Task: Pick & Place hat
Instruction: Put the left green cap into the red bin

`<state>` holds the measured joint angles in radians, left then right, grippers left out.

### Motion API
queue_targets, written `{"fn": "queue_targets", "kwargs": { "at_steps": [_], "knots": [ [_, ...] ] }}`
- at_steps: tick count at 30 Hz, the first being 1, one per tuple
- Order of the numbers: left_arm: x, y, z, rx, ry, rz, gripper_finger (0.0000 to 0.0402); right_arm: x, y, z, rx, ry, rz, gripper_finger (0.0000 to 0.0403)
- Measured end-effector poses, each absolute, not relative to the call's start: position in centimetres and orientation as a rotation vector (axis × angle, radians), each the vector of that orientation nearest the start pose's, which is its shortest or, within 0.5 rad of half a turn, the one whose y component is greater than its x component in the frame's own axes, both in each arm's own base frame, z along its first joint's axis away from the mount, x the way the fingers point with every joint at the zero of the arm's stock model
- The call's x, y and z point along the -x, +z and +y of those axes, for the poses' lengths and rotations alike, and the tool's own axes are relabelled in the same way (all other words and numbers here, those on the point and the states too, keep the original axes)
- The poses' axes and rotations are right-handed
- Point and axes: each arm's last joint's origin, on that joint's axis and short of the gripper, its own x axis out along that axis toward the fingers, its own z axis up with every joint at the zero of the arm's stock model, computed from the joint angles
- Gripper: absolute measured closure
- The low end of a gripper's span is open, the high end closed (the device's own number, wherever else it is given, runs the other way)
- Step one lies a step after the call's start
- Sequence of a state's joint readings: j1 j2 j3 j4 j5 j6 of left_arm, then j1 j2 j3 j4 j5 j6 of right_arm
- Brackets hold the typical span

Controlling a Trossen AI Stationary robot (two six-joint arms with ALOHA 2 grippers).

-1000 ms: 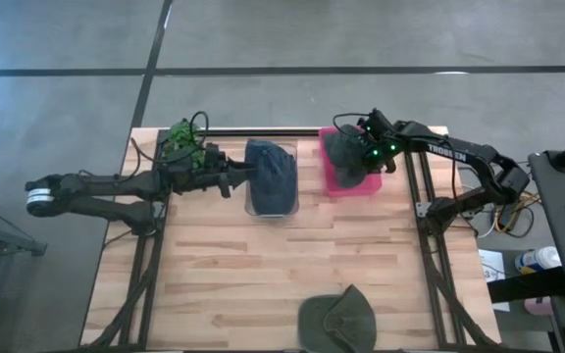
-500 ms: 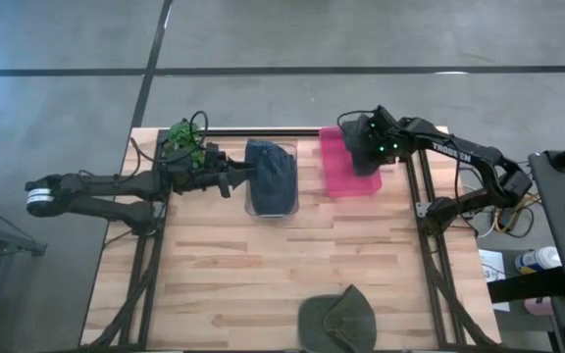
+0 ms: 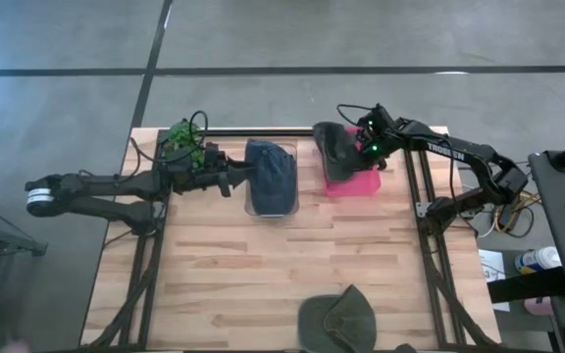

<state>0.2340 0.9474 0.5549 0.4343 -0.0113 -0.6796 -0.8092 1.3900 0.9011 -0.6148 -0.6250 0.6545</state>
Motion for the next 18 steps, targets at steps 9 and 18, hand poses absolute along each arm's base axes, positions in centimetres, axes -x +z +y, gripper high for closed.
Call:
{"fn": "queue_targets", "kwargs": {
  "at_steps": [9,18],
  "knots": [
    [-20.6,28.3,4.9,0.675,0.223,-0.123,0.0235,-18.5,21.7,-17.6,-1.310,-0.662,0.764,0.0376],
    [-20.6,28.3,5.0,0.654,0.240,-0.125,0.0235,-21.5,24.8,-16.5,-1.199,-0.619,0.730,0.0252]
  ]
}}
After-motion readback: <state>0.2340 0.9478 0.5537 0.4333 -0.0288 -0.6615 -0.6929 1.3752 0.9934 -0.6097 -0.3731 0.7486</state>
